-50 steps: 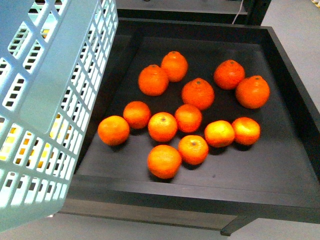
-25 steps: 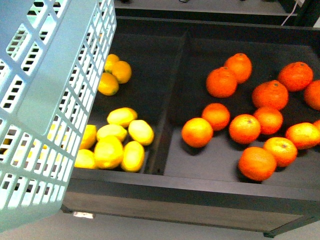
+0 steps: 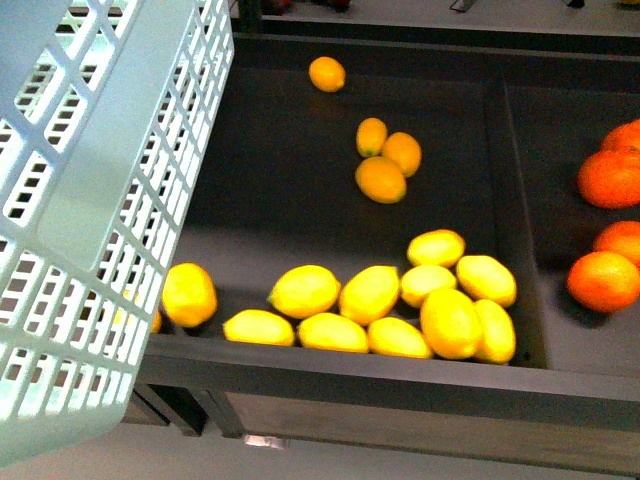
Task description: Pick lemon and mango into basket
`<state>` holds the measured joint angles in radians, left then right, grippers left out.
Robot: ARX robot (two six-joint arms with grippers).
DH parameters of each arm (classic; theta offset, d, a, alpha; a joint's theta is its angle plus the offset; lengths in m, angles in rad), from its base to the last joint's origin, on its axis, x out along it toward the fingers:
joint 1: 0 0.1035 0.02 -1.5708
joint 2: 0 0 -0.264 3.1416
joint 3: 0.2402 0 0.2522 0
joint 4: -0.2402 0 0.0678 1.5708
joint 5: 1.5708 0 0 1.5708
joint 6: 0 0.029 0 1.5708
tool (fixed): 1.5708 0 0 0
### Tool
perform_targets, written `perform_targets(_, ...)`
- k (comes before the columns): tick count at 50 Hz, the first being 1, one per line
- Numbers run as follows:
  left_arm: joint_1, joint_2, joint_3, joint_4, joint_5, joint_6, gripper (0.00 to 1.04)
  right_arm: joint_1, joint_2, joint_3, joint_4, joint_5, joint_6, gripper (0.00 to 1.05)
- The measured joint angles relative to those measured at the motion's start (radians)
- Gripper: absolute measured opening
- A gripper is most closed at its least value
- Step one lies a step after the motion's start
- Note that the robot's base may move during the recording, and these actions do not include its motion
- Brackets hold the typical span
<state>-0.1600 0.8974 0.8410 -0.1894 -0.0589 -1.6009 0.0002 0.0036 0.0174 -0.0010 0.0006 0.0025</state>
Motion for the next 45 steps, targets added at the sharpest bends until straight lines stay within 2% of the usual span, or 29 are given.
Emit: perform_targets(45,0.0,0.0,0.0,0.0,-0.002,0.002,0.06,0.0,0.0,0.0,0.0,0.001,0.0,0.96)
